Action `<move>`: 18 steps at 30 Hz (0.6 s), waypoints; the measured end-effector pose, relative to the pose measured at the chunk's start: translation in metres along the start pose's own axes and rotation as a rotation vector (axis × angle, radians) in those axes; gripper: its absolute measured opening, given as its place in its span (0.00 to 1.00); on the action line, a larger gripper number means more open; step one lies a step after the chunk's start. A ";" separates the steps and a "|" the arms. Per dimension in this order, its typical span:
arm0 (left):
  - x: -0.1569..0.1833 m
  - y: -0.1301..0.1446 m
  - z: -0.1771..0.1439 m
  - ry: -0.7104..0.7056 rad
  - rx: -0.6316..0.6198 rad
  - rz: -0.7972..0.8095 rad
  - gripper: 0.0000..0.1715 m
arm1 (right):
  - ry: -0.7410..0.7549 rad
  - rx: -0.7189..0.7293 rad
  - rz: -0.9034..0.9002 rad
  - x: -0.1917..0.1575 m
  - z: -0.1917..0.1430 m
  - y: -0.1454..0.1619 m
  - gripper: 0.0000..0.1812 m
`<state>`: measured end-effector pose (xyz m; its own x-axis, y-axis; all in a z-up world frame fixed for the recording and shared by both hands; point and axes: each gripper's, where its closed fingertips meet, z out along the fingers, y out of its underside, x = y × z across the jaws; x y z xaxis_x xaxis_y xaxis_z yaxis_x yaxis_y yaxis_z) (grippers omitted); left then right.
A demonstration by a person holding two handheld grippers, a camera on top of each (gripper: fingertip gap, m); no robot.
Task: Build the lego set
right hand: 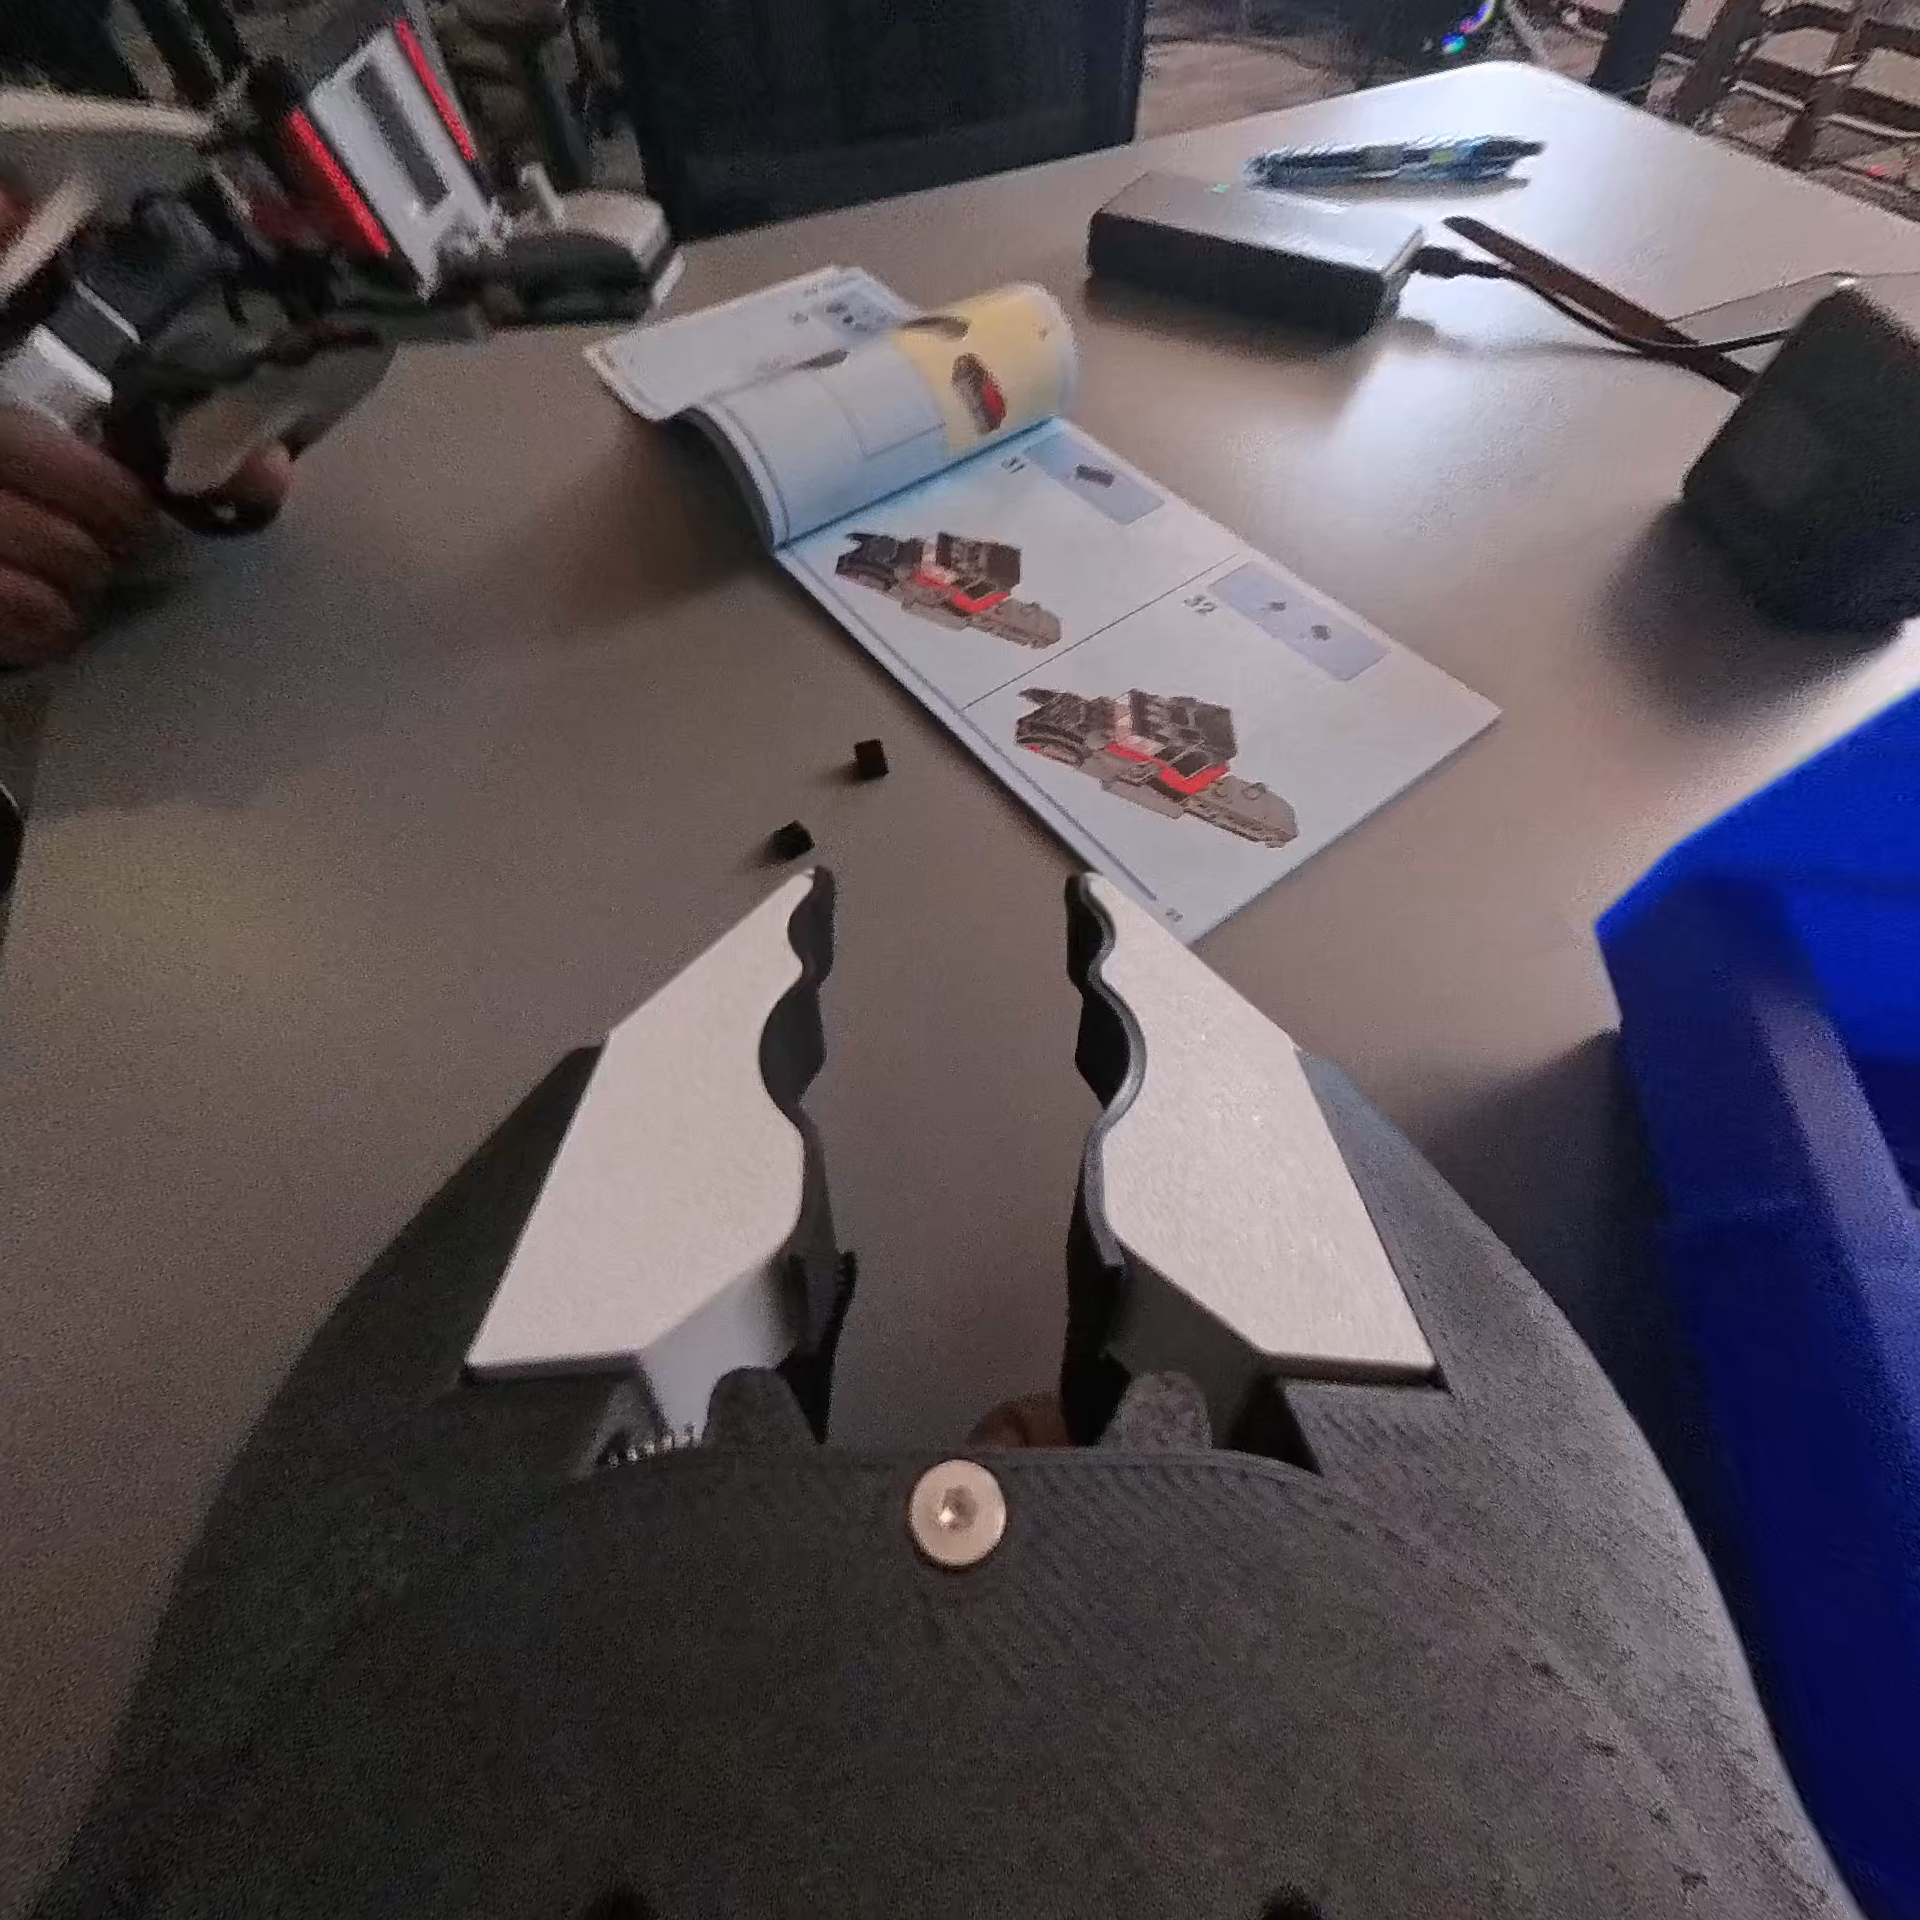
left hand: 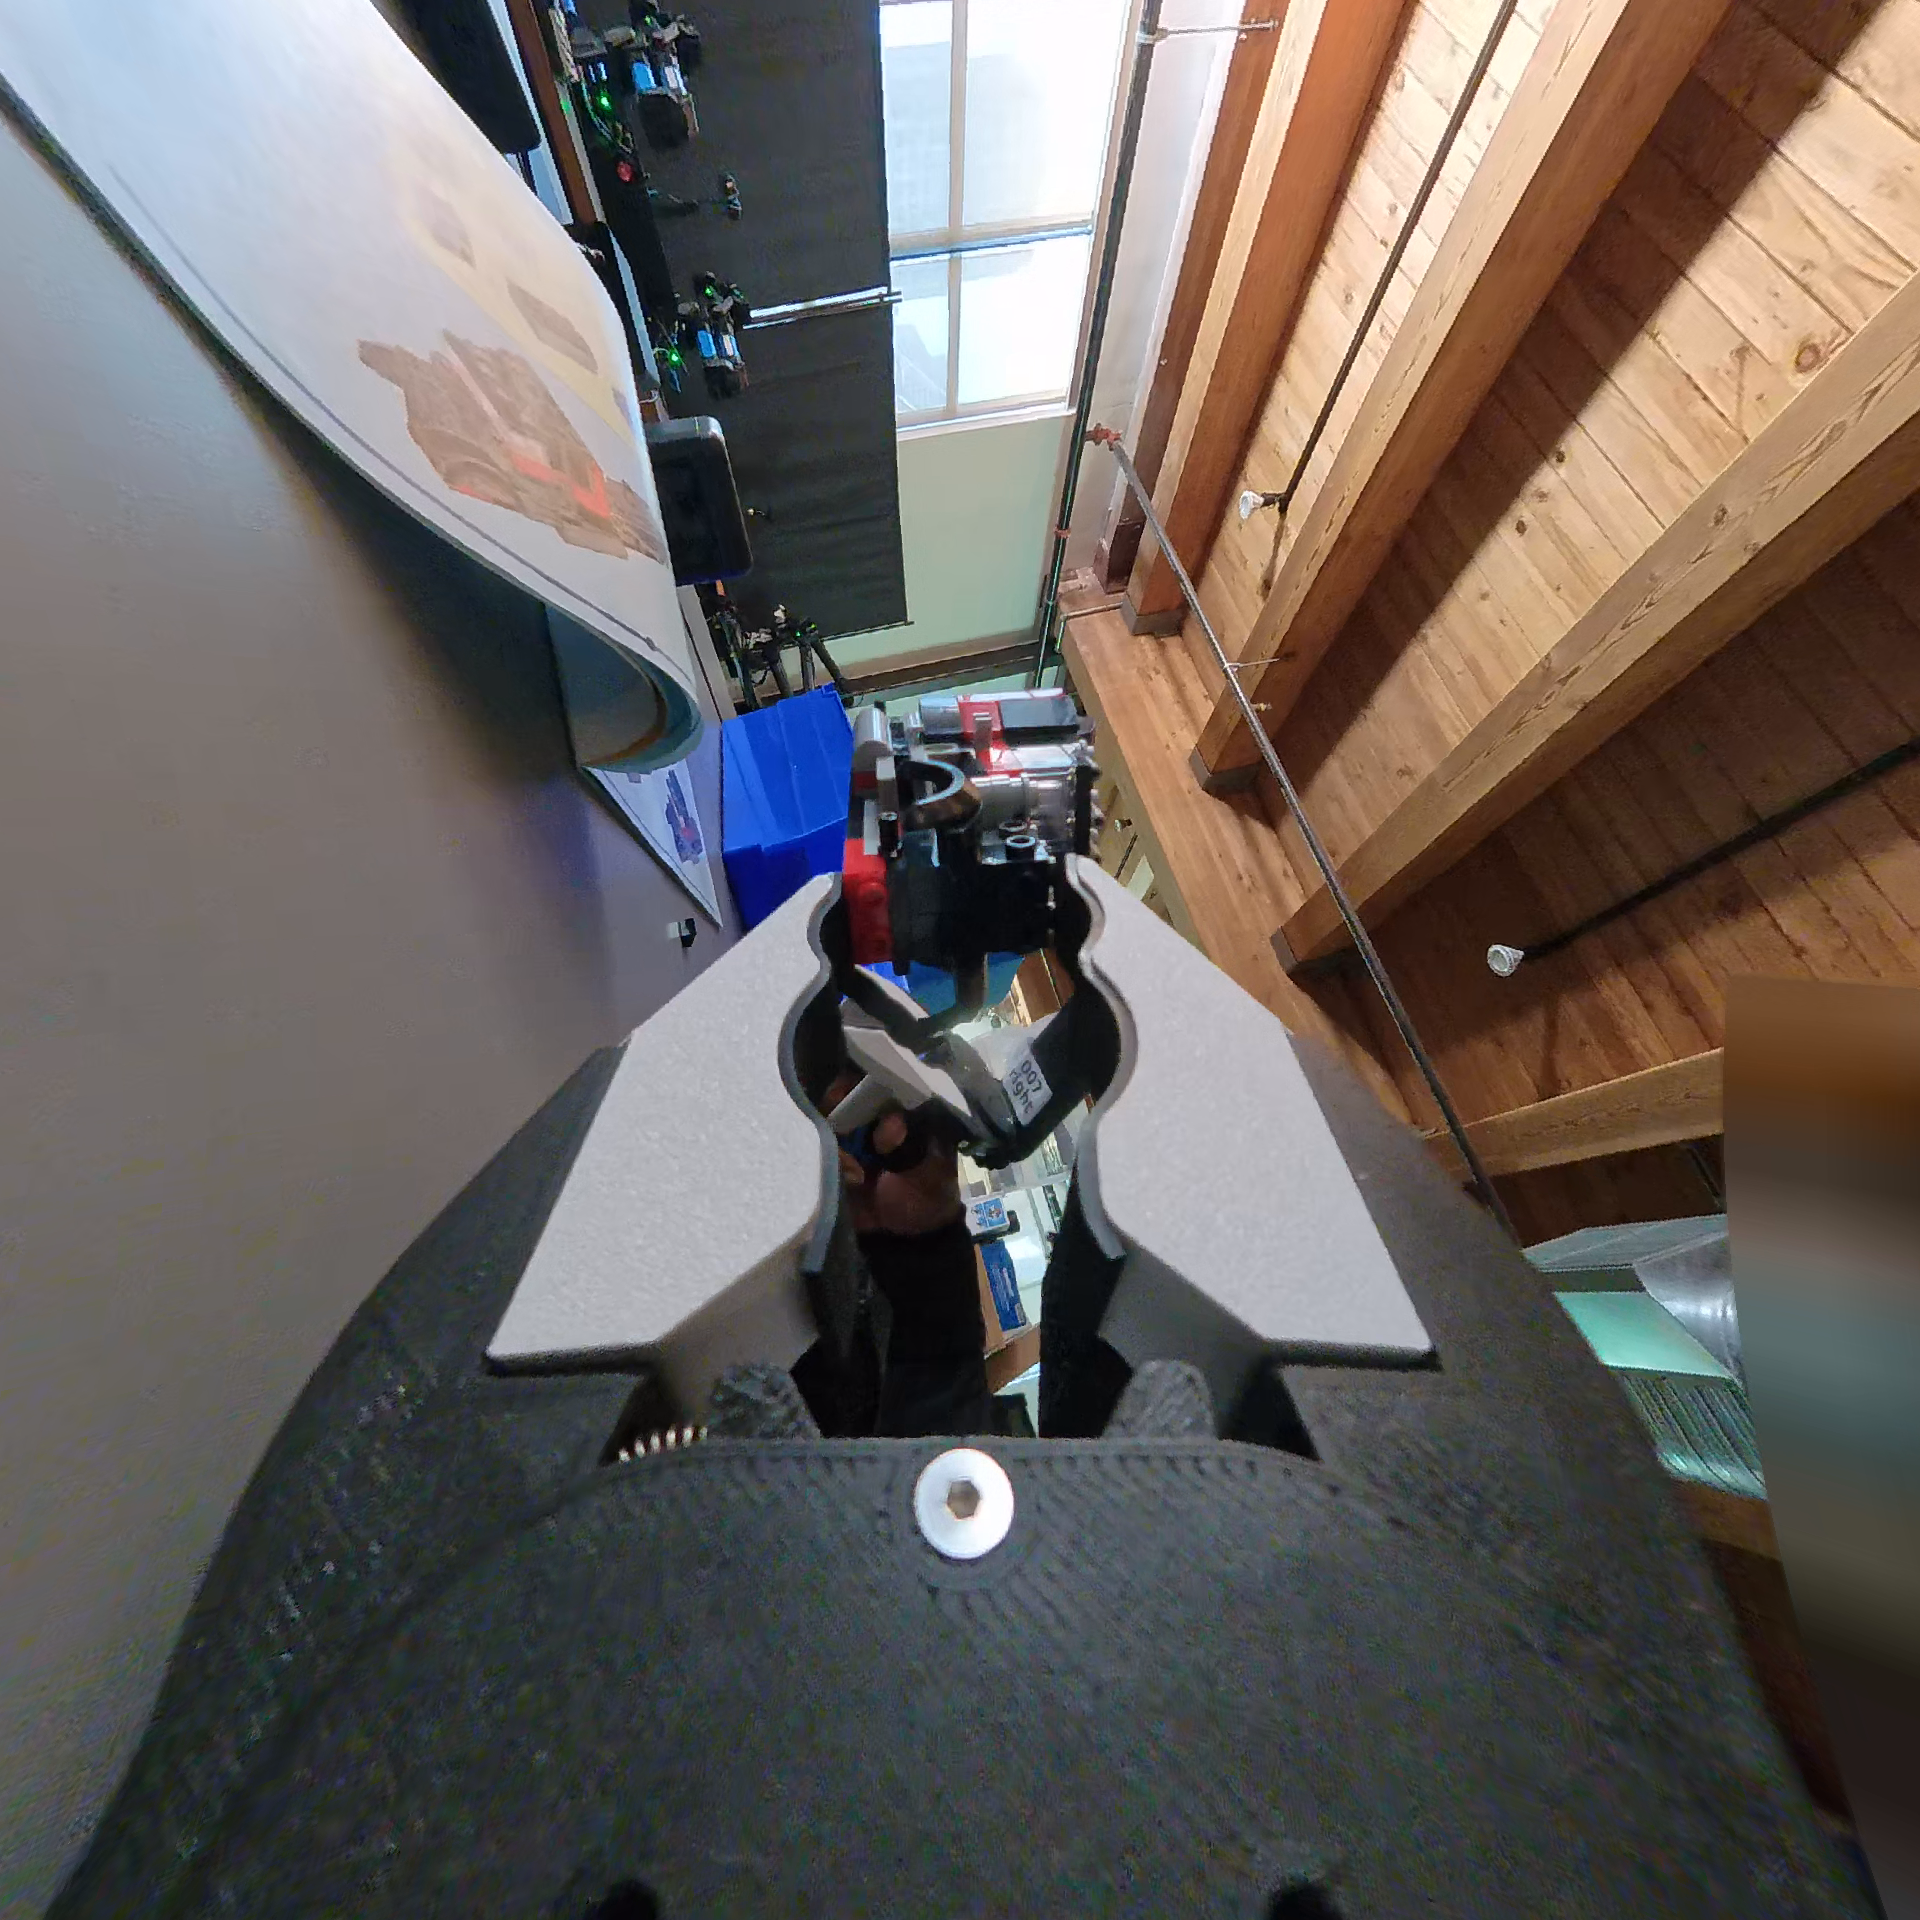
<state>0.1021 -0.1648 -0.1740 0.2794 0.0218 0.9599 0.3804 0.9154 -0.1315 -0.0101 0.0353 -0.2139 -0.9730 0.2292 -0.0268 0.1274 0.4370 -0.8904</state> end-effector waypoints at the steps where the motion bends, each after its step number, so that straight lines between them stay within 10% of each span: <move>1: 0.000 0.000 0.000 -0.001 -0.003 0.001 0.23 | -0.007 -0.022 -0.025 -0.003 0.002 0.002 0.25; 9: -0.001 0.002 0.001 -0.004 -0.016 0.000 0.22 | -0.069 -0.229 -0.156 -0.021 0.023 0.023 0.21; 18: 0.001 0.004 0.001 0.015 -0.031 -0.014 0.22 | -0.098 -0.244 -0.083 -0.019 -0.036 0.046 0.19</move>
<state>0.1031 -0.1606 -0.1732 0.2867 0.0027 0.9580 0.4114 0.9028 -0.1257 0.0209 0.0825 -0.2383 -0.9946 0.1034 -0.0126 0.0772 0.6504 -0.7557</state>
